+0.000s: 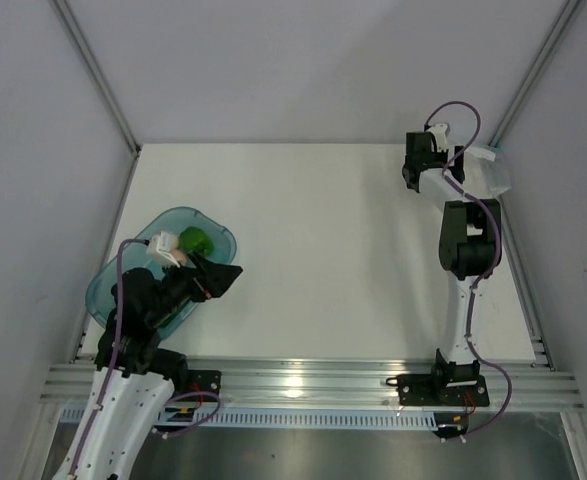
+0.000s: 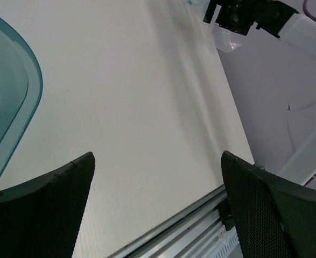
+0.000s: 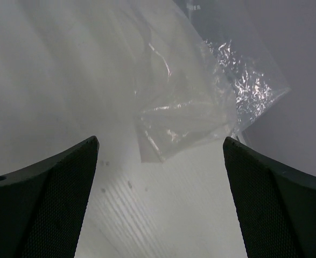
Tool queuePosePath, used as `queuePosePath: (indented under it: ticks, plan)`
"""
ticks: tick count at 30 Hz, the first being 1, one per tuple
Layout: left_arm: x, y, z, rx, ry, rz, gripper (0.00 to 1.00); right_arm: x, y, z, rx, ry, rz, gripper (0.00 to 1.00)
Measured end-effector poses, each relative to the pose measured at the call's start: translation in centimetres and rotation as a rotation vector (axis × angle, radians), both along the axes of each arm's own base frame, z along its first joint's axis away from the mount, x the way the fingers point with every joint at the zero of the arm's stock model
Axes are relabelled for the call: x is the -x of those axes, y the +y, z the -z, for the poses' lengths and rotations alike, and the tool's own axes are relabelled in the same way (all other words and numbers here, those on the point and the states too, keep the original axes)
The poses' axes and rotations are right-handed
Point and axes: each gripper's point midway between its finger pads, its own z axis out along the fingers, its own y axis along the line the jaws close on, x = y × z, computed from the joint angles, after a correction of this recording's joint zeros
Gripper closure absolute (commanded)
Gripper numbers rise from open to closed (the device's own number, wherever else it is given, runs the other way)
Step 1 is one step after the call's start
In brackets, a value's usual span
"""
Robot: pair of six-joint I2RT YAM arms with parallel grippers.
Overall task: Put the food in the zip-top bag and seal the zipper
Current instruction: Pick up the zipper food storage bag at the corner of the board.
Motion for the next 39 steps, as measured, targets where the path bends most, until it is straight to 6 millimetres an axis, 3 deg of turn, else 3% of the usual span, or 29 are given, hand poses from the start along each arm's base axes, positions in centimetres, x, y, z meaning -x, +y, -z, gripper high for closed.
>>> queuePosePath:
  ticks: [6, 9, 12, 13, 16, 19, 21, 23, 25, 27, 29, 31, 34, 39]
  plan:
    - [0.0, -0.4, -0.1, 0.003, -0.007, 0.019, 0.00, -2.4, -2.9, 0.7, 0.109, -0.007, 0.044, 0.07]
    - [-0.1, -0.4, 0.1, -0.004, -0.001, 0.021, 0.00, -3.0, -4.3, 1.2, 0.149, -0.011, 0.069, 0.23]
    - [-0.1, -0.4, 0.2, -0.007, 0.003, 0.022, 0.01, -3.6, -5.3, 1.8, 0.160, -0.003, 0.081, 0.65]
    - [-0.2, -0.4, 0.2, -0.007, 0.004, 0.023, 0.01, -3.7, -5.6, 2.0, 0.157, -0.003, 0.087, 0.87]
    - [-0.3, -0.5, 0.3, -0.006, 0.009, 0.027, 0.01, -3.5, -6.0, 2.5, 0.134, 0.003, 0.096, 0.99]
    - [-0.4, -0.6, 0.4, -0.006, 0.019, 0.030, 0.01, -3.1, -5.4, 2.8, 0.086, -0.006, 0.098, 1.00]
    - [-0.5, -0.7, 0.5, -0.003, 0.026, 0.034, 0.01, -2.0, -3.3, 2.5, 0.028, -0.010, 0.075, 1.00]
    - [-0.4, -1.1, 0.6, 0.018, 0.037, 0.052, 0.01, -0.1, 0.5, 0.9, -0.040, -0.024, 0.024, 1.00]
    - [-0.4, -1.7, 0.6, 0.048, 0.048, 0.080, 0.01, 2.0, 5.4, -1.6, -0.127, -0.067, -0.059, 1.00]
    - [-0.2, -2.4, 0.6, 0.076, 0.071, 0.118, 0.00, 5.0, 11.6, -5.4, -0.245, -0.135, -0.191, 1.00]
    - [0.1, -2.7, 0.8, 0.085, 0.092, 0.143, 0.01, 9.0, 17.7, -9.2, -0.369, -0.191, -0.360, 1.00]
    - [0.4, -2.7, 0.7, 0.078, 0.095, 0.151, 0.00, 13.4, 21.9, -12.4, -0.489, -0.234, -0.527, 1.00]
    - [1.0, -2.4, -0.5, 0.060, 0.053, 0.149, 0.06, 18.7, 23.7, -14.3, -0.633, -0.266, -0.692, 1.00]
    - [2.3, -2.3, -4.0, 0.054, -0.075, 0.177, 0.23, 28.2, 24.7, -10.1, -0.891, -0.164, -0.919, 1.00]
